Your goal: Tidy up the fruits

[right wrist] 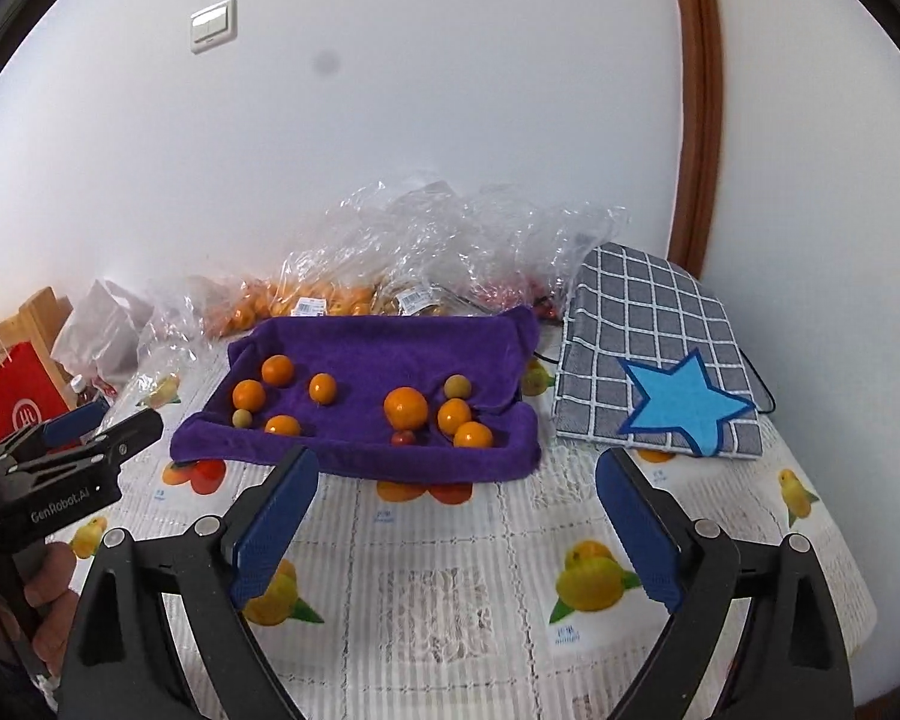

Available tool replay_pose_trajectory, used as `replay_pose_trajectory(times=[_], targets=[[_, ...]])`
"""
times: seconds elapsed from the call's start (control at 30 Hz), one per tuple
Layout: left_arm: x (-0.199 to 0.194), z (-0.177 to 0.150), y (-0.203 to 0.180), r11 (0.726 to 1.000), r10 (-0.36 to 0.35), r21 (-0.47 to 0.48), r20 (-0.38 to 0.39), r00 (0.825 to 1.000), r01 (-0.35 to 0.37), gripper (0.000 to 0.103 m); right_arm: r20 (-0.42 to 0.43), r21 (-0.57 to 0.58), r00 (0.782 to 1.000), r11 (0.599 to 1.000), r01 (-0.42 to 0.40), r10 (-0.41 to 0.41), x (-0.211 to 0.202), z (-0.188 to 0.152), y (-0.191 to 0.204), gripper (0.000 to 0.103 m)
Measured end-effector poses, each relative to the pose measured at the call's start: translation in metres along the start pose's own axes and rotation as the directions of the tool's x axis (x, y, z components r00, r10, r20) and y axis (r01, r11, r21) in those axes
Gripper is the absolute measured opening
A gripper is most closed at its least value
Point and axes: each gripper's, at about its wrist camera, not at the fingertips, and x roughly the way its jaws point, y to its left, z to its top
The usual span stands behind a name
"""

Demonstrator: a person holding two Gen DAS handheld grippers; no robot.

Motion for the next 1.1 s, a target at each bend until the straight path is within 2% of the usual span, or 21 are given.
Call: replay_pose_trajectory(times=[0.3, 1.1], targets=[[-0.015, -0.001, -0.003, 1.0, 0.01, 0.004, 0.019, 1.0, -0.01, 0.085, 0.005, 0.026, 1.0, 1.0, 0.005, -0.005, -0.014, -0.005, -0.004, 0.093], [-0.018, 0.0, 0.001, 1.0, 0.022, -0.007, 0.033, 0.999, -0.022, 0.085, 0.002, 0.026, 1.0, 1.0, 0.011, -0.011, -0.019, -0.007, -0.003, 0.093]])
